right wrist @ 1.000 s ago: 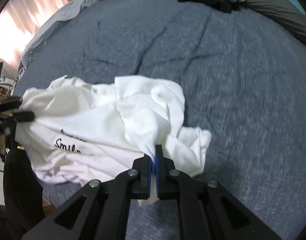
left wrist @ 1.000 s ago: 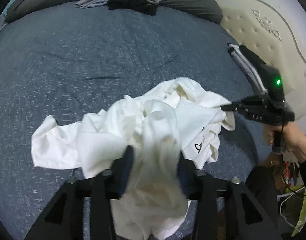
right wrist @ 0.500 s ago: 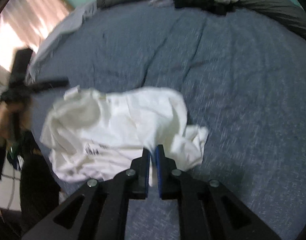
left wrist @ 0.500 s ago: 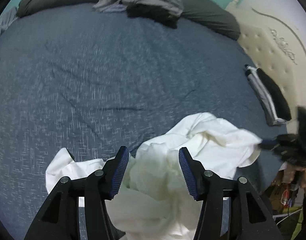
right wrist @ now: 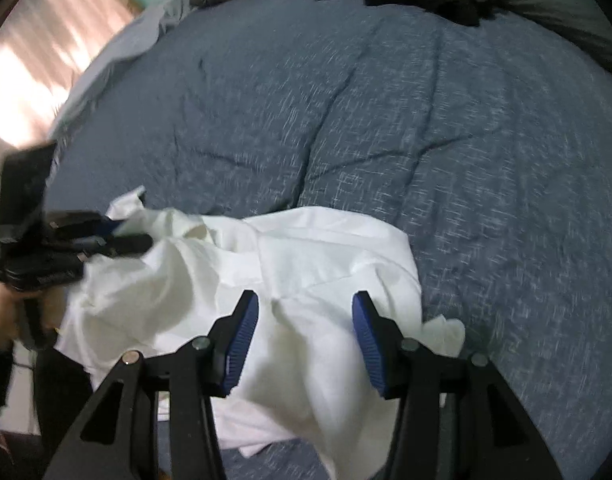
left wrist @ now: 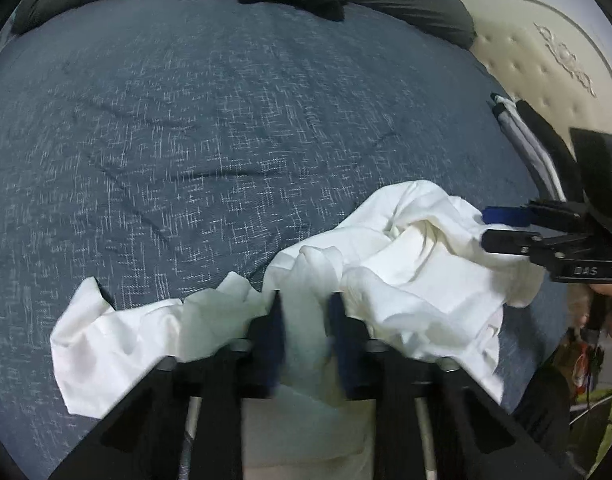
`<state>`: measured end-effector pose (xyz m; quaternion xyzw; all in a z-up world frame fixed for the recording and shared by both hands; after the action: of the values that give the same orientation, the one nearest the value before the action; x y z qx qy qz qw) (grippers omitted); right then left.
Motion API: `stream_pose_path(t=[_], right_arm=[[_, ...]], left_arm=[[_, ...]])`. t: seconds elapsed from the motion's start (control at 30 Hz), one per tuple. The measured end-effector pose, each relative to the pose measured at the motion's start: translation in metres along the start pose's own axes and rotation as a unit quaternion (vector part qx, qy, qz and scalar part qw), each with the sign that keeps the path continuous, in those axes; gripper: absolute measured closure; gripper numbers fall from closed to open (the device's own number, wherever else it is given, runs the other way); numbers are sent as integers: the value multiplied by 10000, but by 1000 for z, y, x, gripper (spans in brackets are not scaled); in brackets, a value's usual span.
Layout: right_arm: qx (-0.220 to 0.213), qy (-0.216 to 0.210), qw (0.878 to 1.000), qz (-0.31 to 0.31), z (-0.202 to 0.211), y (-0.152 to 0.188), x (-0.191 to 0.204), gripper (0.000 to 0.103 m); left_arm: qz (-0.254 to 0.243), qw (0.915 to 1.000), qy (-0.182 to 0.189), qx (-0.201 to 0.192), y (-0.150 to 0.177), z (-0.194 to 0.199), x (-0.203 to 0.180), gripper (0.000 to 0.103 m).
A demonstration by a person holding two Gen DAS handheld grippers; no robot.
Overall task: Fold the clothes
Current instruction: 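Lower the T-shirt onto the bed and regrasp its edge with the left gripper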
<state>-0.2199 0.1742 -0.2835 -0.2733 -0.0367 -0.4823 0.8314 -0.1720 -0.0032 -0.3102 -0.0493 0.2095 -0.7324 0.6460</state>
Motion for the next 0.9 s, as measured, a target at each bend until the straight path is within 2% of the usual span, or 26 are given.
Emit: stream_pose_path(t=[0.03,0.13,0.23,0.4,0.6,0.9], right_arm=[[27,25,10000,46,-5,-1,0,83],[107,99,9997,183,-18,-2,2,99],[95,156,9994,280,-24,-4,2,101],[-680,193,9974,105,36,-15,-14,102],[-1507,211,9883,-129,107,-30,-29,102],[-2118,147,9765,-368,173,-49,-33,102]], left_arm=[[-56,10000,-16,-51,0,3,-1,90],[-181,9996,-67,-218,-1,12,-1,93],[-225,9988,-75,-423,-3,29,1,94],[-263,9962,-115,-819,-10,69,9,94],[-138,9902,-264,-1364,-29,127,22,95],[45,9786,-374,-2023,-59,198,33,95]])
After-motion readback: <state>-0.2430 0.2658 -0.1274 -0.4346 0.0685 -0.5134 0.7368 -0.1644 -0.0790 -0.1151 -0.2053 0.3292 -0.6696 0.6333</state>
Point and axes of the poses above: each gripper's, at about its wrist camera, not at the fingertips, and z roughly against the way its jaws point, x to its left, y to its underside, the point moved 5 cm from there along -z, roughly the way its jaws point, and after that the axes turned 5 degrees about -y, right-handed, at the moved point
